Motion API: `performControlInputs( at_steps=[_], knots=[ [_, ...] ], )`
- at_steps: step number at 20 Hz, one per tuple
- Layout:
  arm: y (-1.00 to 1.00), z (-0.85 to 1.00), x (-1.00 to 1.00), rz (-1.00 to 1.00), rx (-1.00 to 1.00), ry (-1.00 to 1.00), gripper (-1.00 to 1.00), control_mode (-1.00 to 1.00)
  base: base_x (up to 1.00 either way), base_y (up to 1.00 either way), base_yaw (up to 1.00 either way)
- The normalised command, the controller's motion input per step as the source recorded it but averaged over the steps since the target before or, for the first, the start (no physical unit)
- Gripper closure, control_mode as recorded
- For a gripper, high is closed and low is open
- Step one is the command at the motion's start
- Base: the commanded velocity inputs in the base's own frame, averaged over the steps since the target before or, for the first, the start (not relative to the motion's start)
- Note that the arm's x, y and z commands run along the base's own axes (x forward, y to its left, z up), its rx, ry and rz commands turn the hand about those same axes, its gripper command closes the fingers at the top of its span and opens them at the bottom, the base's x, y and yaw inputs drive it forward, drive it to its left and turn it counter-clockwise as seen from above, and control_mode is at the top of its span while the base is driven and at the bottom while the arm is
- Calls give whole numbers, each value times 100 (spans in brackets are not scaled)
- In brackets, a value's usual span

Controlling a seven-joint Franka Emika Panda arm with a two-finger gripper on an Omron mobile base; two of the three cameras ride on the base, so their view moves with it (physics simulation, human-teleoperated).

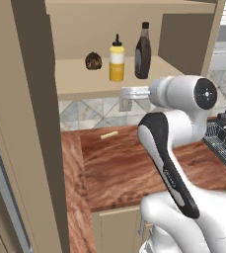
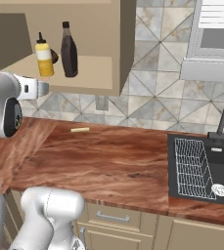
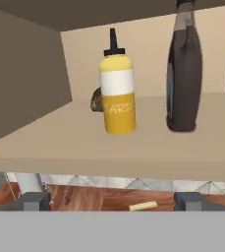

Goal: Pick the syrup bottle and mustard from the counter and place them in the cabinet.

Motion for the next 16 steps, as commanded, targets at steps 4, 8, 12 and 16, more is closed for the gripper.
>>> performControlInputs(
  at_steps=[4,8,12,16],
  knots=[
    [-20,-58,-28,0,-22,15,-100,-100,0,0,0],
    [-17,-77,-27,1,-20,15,-100,-100,0,0,0],
    [-15,-84,-21,3,-15,13,-100,-100,0,0,0],
    [-13,-72,-22,3,-14,9,-100,-100,0,0,0]
  ],
)
